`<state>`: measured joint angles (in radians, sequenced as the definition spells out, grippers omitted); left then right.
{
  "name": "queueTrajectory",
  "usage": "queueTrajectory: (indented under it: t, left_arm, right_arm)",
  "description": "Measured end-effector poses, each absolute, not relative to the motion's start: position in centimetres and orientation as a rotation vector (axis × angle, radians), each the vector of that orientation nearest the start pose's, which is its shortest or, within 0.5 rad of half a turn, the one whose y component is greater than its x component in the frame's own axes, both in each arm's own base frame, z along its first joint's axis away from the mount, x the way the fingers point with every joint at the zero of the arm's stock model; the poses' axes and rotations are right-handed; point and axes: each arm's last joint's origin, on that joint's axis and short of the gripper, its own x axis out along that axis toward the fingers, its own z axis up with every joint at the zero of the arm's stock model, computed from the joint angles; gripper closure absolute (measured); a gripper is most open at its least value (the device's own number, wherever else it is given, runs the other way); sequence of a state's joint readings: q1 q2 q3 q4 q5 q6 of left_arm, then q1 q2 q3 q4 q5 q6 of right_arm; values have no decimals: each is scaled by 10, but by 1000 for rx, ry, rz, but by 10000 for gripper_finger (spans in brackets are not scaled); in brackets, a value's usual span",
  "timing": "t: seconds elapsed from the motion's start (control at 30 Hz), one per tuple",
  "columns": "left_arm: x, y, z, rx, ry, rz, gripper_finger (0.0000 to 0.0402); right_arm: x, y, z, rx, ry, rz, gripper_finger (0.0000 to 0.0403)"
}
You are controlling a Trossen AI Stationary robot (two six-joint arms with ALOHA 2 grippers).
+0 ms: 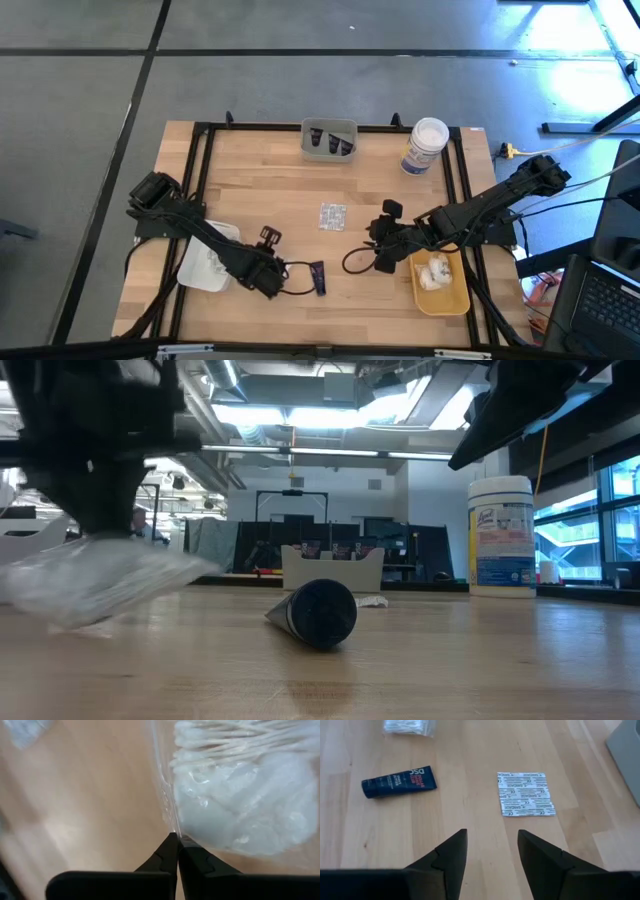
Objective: Pick & Place Travel size toiletries
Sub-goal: Put the cotton pack into the yellow bin
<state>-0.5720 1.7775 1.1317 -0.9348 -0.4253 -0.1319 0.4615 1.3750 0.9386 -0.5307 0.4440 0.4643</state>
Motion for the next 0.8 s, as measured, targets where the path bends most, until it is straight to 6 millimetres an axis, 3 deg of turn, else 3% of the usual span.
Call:
queueTrajectory:
  t: [0.47, 0.8]
  left_arm:
    - [284, -161, 203, 876, 1182, 87, 399]
    - [293, -160, 221, 1028, 1012, 334, 399]
  right_arm:
    - [254, 114, 242, 89, 763, -122, 218]
    - [271, 123, 242, 192, 655, -66, 198]
